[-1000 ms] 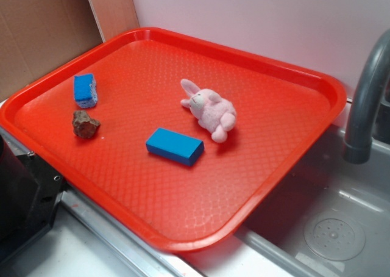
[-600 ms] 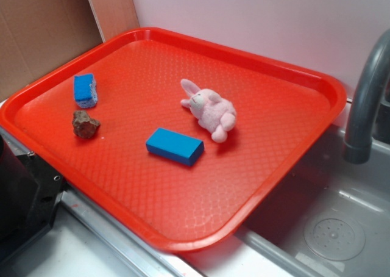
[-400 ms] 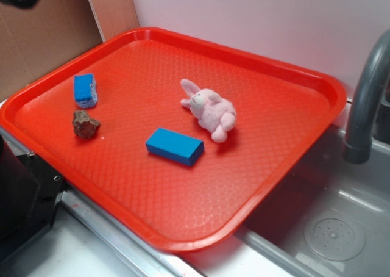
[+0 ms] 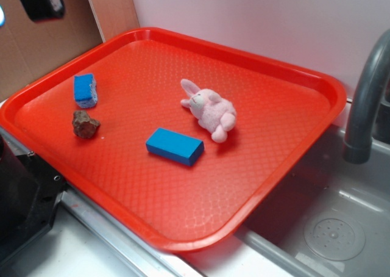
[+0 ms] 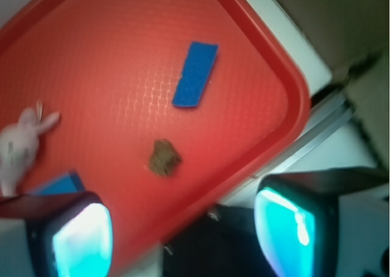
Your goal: Grab the blue sponge.
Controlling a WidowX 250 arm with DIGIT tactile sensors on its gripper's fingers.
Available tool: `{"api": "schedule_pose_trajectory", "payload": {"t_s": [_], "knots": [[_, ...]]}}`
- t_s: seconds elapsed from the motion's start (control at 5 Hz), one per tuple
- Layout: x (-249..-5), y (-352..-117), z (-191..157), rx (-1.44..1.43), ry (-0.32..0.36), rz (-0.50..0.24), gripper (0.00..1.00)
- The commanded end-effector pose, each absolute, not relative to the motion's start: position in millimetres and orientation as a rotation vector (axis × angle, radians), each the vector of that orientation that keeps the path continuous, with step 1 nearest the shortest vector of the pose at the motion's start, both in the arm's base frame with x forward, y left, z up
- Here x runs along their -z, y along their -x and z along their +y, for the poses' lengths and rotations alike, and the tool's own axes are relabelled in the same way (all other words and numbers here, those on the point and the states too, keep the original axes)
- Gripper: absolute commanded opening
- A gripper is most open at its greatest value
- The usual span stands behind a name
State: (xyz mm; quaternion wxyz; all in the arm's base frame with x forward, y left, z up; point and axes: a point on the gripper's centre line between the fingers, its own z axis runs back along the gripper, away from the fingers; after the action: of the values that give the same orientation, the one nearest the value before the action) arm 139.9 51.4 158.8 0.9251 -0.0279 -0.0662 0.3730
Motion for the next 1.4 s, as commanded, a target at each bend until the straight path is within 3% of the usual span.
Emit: {"api": "schedule_pose_trajectory", "payload": {"t_s": [0.0, 0.6, 1.0, 1.2], "knots": [[-87.4, -158.2, 101.8, -1.043, 0.011, -0.24, 1.0], [-87.4, -158.2, 101.8, -1.043, 0.011, -0.24, 1.0], [-32.2, -200.3, 103.3, -0.951, 0.014, -0.206, 1.0], [-12.1, -211.1, 106.5, -0.963, -0.046, -0.195, 0.88]]}}
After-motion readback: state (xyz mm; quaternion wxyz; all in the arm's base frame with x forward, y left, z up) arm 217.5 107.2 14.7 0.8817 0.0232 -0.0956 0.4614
